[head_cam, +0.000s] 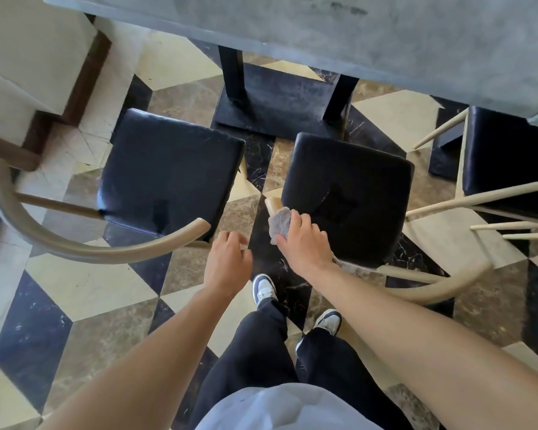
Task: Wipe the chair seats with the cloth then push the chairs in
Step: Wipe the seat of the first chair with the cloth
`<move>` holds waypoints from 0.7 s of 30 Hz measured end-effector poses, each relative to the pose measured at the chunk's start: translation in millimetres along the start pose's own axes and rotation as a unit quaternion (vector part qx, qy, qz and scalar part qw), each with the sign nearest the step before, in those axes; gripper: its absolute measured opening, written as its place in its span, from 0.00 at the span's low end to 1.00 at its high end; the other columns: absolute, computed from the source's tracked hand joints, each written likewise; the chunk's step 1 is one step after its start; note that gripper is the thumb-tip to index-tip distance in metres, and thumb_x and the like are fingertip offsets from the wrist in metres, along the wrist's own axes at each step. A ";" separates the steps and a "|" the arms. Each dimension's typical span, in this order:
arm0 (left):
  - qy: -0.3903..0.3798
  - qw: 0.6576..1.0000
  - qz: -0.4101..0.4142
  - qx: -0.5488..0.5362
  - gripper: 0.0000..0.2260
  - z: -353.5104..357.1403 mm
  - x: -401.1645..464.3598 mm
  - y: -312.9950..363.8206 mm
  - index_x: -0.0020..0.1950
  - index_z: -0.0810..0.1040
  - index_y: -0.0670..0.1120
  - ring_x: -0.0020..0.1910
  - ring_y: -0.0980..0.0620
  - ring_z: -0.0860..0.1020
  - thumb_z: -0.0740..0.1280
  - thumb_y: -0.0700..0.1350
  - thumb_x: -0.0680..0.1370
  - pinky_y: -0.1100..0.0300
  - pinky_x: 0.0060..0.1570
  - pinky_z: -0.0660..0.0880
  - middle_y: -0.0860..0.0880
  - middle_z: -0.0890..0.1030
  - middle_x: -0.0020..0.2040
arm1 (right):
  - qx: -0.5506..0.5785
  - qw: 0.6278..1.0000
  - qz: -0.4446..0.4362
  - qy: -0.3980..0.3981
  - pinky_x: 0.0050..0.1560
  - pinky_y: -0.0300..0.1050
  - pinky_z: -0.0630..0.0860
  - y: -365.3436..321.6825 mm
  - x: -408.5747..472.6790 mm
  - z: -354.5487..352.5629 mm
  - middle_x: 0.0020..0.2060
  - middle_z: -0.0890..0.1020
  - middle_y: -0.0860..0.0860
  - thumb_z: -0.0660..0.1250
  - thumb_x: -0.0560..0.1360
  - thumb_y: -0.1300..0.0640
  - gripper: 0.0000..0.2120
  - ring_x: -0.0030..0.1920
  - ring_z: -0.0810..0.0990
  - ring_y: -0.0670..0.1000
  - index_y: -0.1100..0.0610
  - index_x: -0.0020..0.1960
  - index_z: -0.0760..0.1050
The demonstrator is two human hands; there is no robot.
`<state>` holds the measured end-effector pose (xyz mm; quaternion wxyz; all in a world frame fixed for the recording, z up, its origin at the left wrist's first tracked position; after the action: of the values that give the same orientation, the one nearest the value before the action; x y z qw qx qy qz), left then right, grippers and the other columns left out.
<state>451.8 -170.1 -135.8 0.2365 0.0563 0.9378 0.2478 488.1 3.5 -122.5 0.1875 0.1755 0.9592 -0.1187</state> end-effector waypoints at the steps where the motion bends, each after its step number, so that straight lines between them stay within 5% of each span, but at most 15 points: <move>1: 0.007 1.000 0.000 -0.008 0.07 -3.3 2.4 -0.4 0.54 0.74 0.50 0.50 0.52 0.75 0.60 0.48 0.78 0.51 0.51 0.79 0.54 0.73 0.52 | 0.015 1.000 0.012 0.008 0.54 0.55 0.76 -3.3 7.7 -1.9 0.63 0.74 0.57 0.59 0.80 0.39 0.32 0.57 0.79 0.58 0.60 0.75 0.60; 6: 0.038 0.999 0.005 -0.030 0.07 -16.5 14.1 -3.4 0.53 0.75 0.52 0.50 0.54 0.75 0.60 0.49 0.77 0.52 0.51 0.79 0.57 0.72 0.51 | 0.082 0.994 0.038 0.068 0.55 0.57 0.77 -20.0 33.4 -7.7 0.63 0.76 0.58 0.59 0.81 0.40 0.29 0.58 0.79 0.59 0.59 0.73 0.64; 12: 0.038 0.999 0.007 -0.025 0.08 -16.7 16.2 -0.5 0.54 0.75 0.51 0.49 0.54 0.76 0.60 0.48 0.77 0.52 0.50 0.80 0.56 0.73 0.52 | 0.086 0.982 -0.063 0.157 0.64 0.59 0.73 -33.1 29.1 -16.1 0.68 0.76 0.57 0.69 0.78 0.55 0.22 0.64 0.77 0.59 0.57 0.70 0.72; 21: 0.018 0.999 0.031 0.010 0.08 1.3 -4.4 35.8 0.54 0.76 0.48 0.49 0.52 0.76 0.61 0.47 0.78 0.50 0.51 0.79 0.52 0.75 0.53 | 0.080 0.981 -0.131 0.116 0.60 0.56 0.79 1.2 -23.1 -2.8 0.72 0.70 0.60 0.69 0.79 0.52 0.29 0.63 0.77 0.61 0.55 0.76 0.64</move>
<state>455.9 -139.3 -117.4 0.2111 0.0833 0.9423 0.2462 507.7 -1.4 -110.9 0.0432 0.0758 0.9764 -0.1974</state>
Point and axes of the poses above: each hand's wrist, its own x-axis towards the middle knuckle, its own z-axis out of the palm, y = z × x, the point moved 8 cm from there along x, towards the middle knuckle
